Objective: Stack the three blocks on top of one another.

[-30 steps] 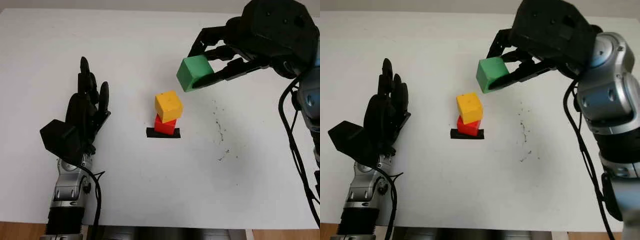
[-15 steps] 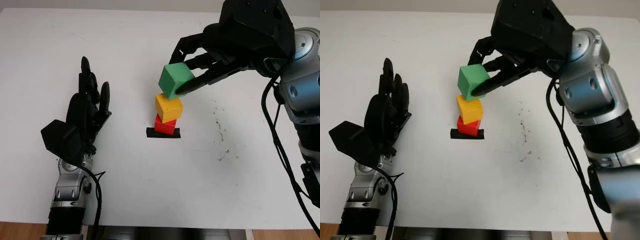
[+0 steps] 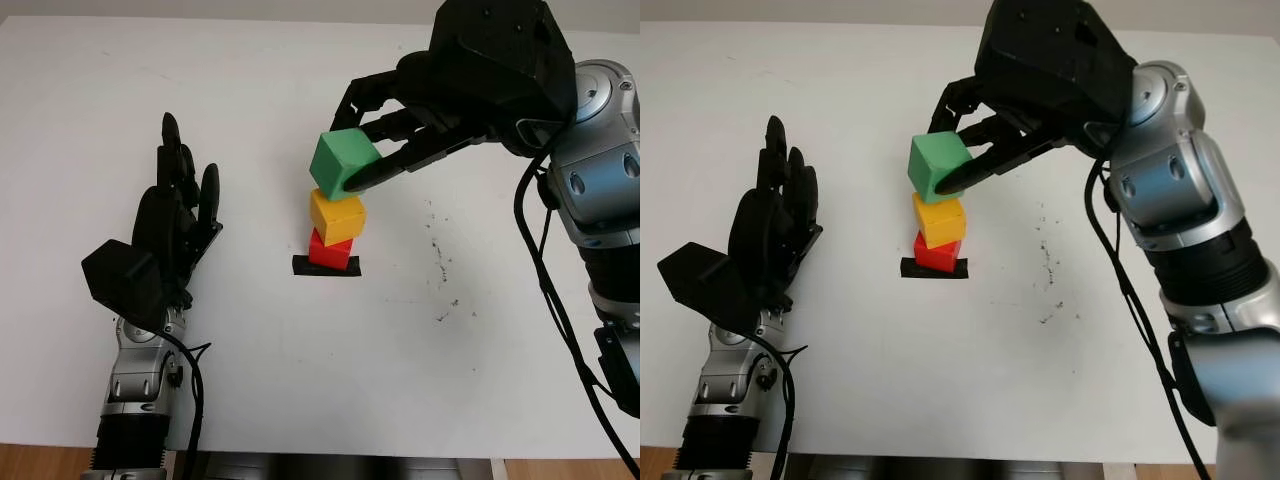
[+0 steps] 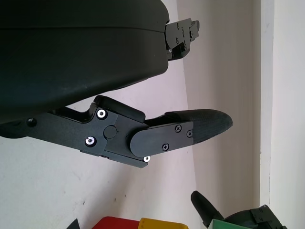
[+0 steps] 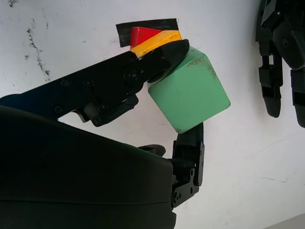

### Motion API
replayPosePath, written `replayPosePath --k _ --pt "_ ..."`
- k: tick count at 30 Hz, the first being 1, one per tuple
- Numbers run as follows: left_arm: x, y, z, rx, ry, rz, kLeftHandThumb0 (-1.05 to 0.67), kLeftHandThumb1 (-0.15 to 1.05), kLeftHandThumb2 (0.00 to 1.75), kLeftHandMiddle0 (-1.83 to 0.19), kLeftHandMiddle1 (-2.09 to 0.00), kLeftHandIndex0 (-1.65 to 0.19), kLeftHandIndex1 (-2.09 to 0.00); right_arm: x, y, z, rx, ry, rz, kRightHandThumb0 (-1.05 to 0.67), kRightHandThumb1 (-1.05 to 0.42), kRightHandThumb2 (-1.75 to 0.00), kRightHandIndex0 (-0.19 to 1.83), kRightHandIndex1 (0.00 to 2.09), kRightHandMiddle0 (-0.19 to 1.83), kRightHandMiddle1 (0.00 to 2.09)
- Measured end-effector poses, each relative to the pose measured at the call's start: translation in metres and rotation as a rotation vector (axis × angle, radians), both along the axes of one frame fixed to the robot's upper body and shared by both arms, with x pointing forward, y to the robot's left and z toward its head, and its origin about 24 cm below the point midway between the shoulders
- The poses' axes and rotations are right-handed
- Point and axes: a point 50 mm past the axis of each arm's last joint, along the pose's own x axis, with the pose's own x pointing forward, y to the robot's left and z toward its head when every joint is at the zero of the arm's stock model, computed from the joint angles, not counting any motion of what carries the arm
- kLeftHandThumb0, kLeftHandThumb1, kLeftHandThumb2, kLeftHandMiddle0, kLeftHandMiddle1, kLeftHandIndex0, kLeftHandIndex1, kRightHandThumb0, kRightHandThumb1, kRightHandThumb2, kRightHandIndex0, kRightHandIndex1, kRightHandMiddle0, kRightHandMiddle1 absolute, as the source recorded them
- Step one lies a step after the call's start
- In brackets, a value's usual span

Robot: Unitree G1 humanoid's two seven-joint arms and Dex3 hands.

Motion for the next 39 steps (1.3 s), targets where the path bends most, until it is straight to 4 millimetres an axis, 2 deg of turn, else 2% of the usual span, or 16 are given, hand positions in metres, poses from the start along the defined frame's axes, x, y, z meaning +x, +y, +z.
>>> replayPosePath --k 39 --pt "-0.0003 -0.0002 0.0000 -0.001 -0.003 -0.002 -0.73 1.05 0.59 0.19 0.00 0.19 0.00 -0.0044 0.0036 -0.0074 -0.090 -0.022 -0.018 -0.46 -1.01 -0.05 0.37 0.07 0.29 1.62"
